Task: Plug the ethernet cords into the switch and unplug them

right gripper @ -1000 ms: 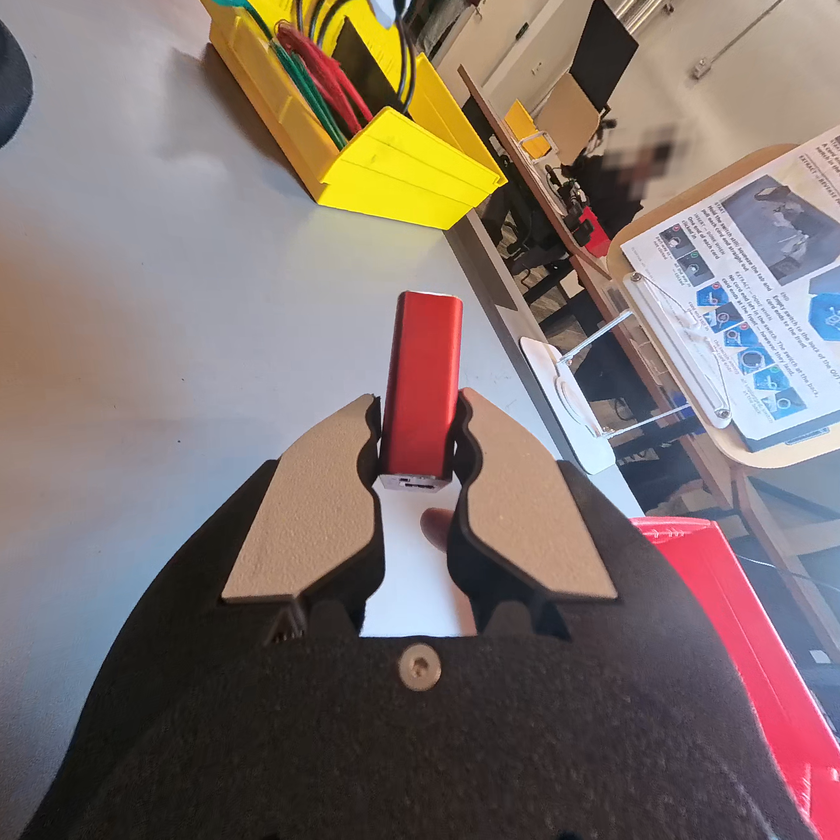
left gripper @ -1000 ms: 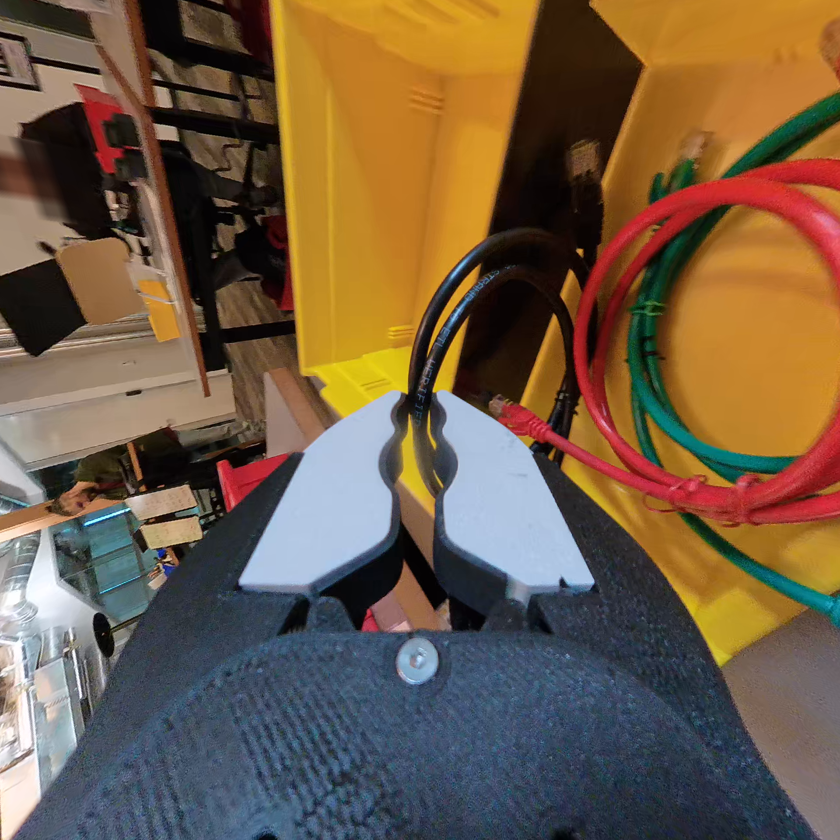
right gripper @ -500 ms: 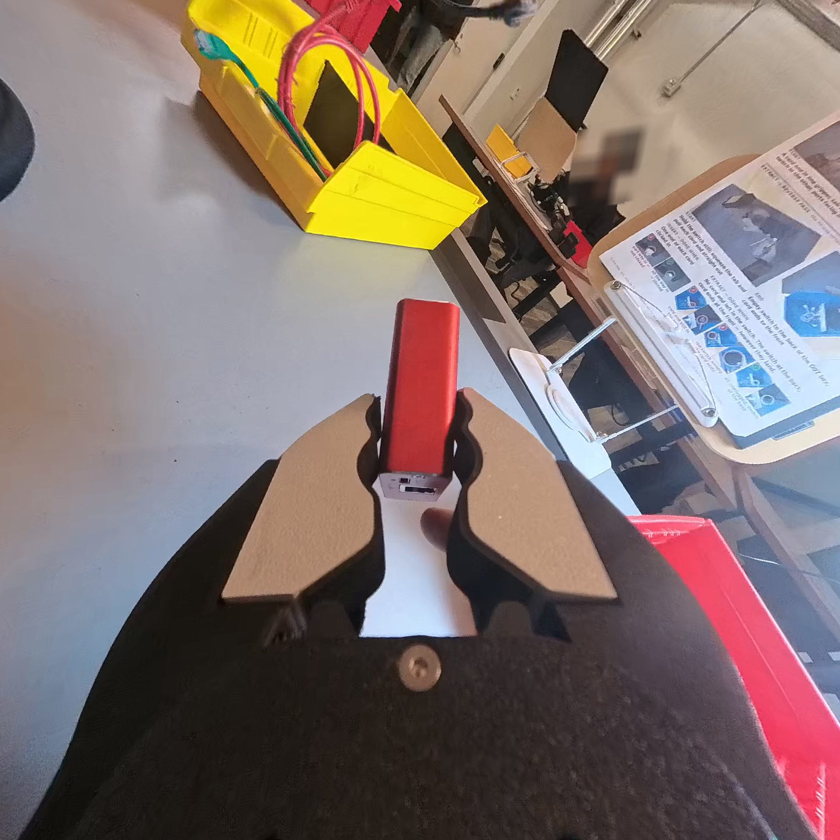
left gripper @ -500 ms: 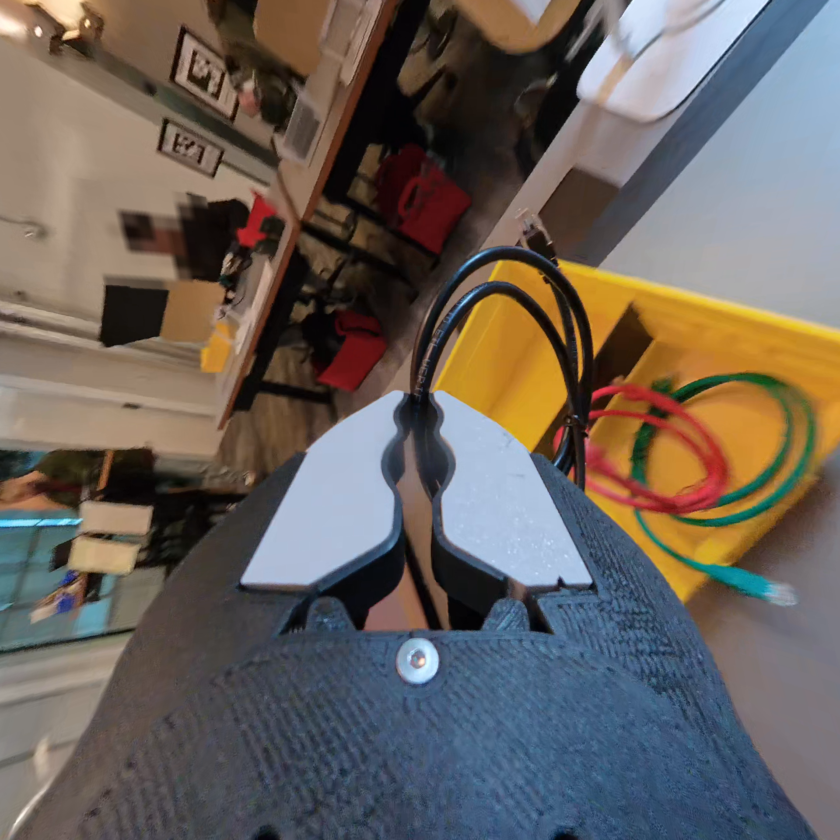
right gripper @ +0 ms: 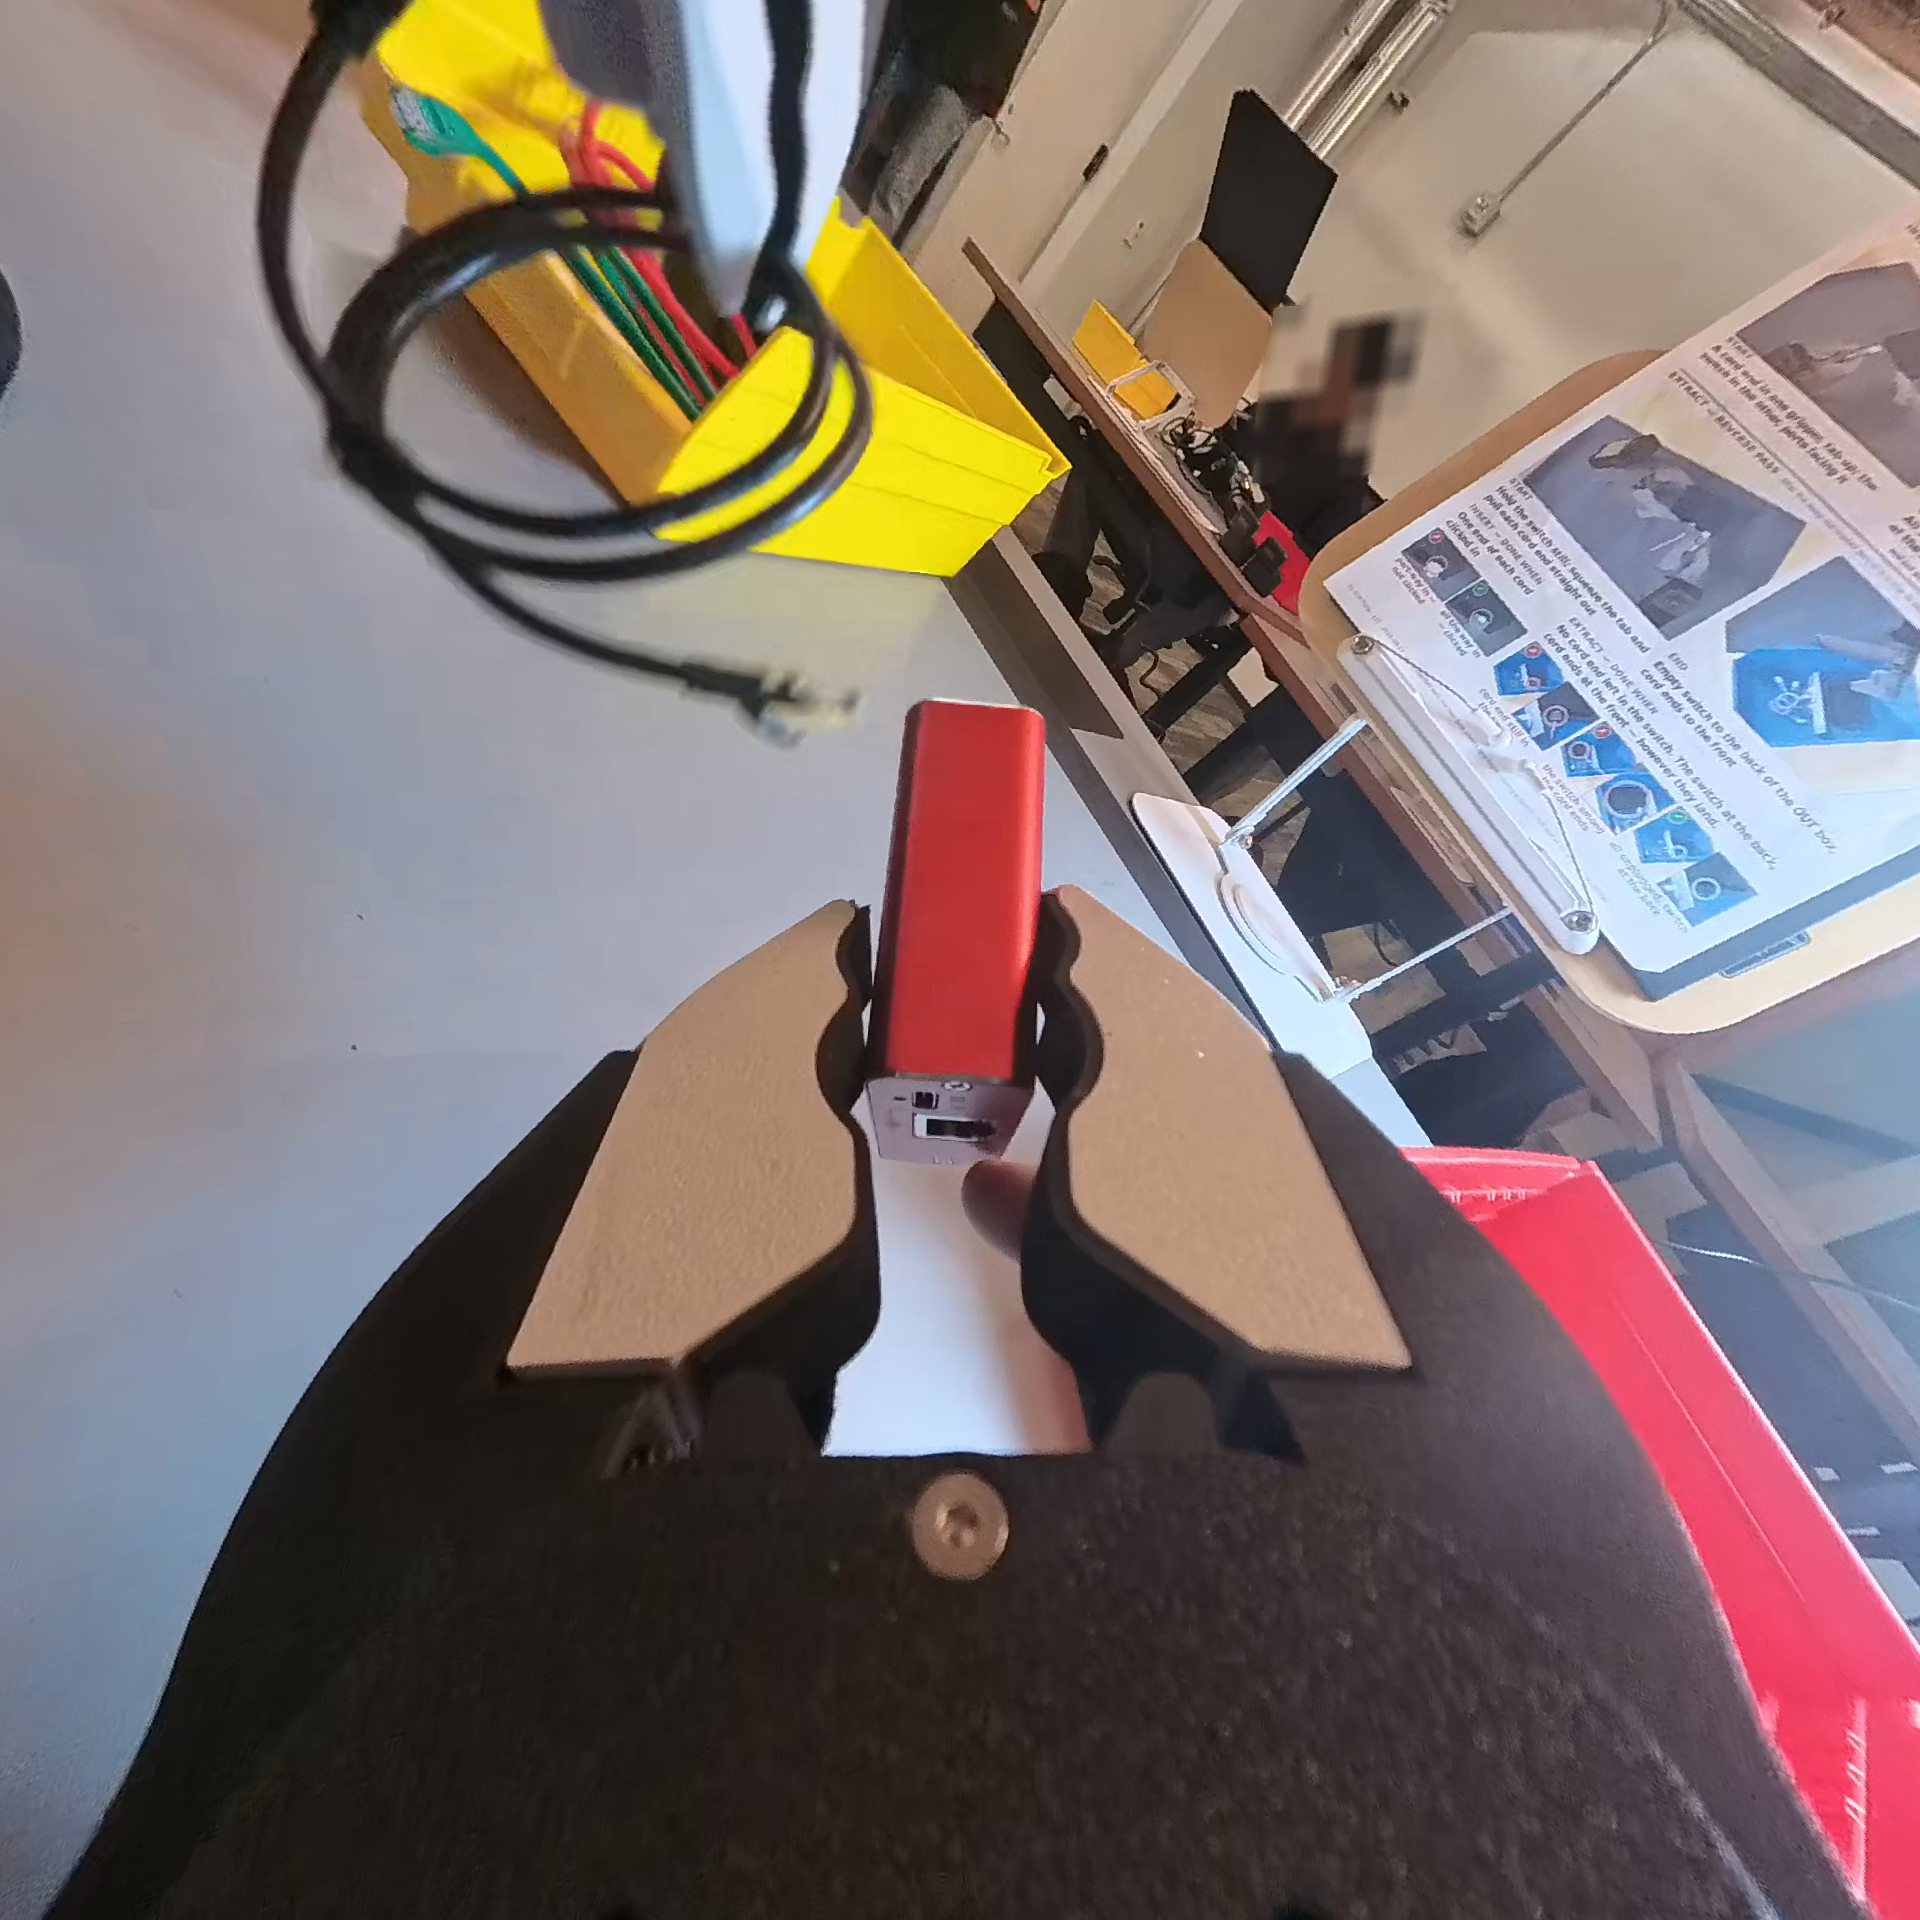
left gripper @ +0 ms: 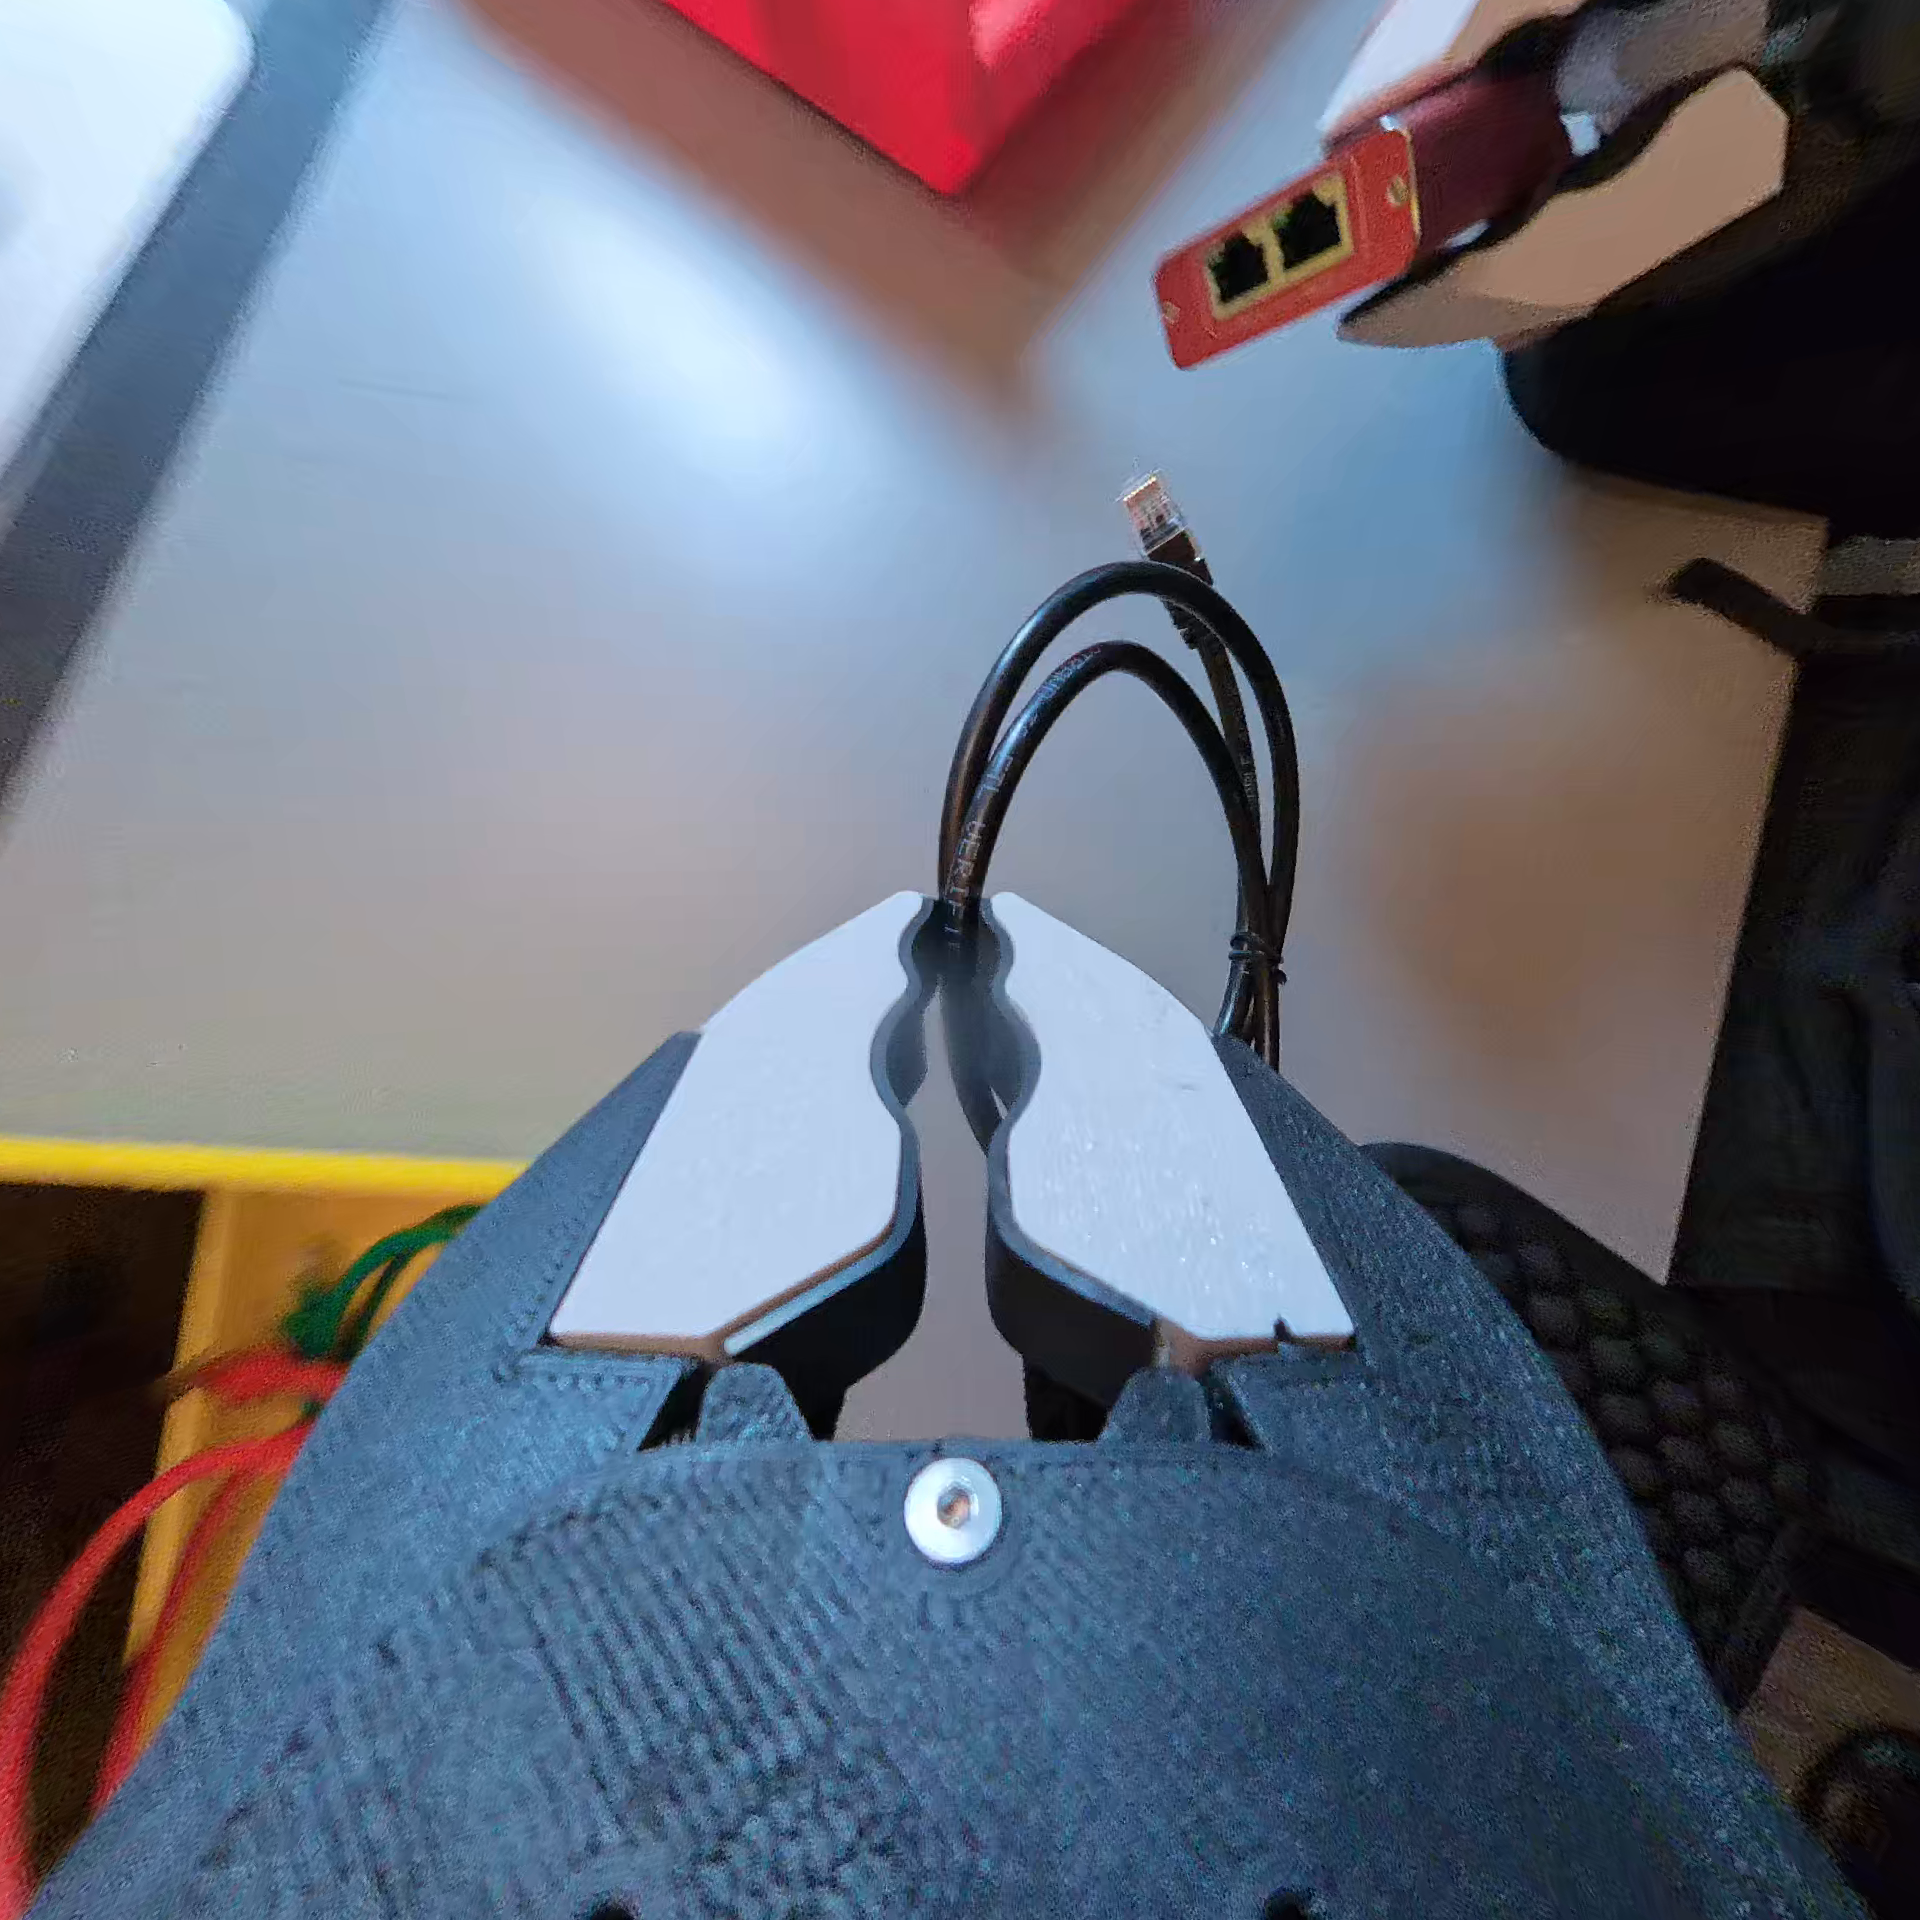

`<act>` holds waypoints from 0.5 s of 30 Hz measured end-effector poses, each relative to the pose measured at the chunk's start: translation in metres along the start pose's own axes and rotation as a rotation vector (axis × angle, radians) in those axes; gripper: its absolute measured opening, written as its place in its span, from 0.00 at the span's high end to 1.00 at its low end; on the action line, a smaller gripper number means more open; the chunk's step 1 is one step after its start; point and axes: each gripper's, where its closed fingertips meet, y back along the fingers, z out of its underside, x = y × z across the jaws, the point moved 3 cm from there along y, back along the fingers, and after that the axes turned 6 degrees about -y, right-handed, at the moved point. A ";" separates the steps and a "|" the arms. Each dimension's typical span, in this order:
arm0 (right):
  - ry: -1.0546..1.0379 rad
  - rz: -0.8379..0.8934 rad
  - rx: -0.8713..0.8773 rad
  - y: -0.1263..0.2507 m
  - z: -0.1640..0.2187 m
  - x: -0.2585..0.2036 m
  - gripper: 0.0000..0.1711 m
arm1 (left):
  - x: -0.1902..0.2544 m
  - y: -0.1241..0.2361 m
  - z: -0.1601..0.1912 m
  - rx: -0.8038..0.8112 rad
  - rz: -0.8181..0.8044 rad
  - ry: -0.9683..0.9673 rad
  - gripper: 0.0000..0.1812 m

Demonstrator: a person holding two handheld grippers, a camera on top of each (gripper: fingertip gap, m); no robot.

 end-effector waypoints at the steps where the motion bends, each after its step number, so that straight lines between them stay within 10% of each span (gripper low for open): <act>1: -0.002 0.001 0.000 0.000 0.001 0.000 0.83 | 0.005 -0.013 0.003 0.001 0.043 0.010 0.97; 9: -0.011 0.011 0.006 0.002 0.001 0.004 0.83 | 0.018 -0.074 0.009 -0.001 0.164 0.064 0.94; 15: -0.014 0.020 0.012 0.005 0.000 0.007 0.83 | 0.002 -0.038 -0.012 0.133 0.011 0.102 0.81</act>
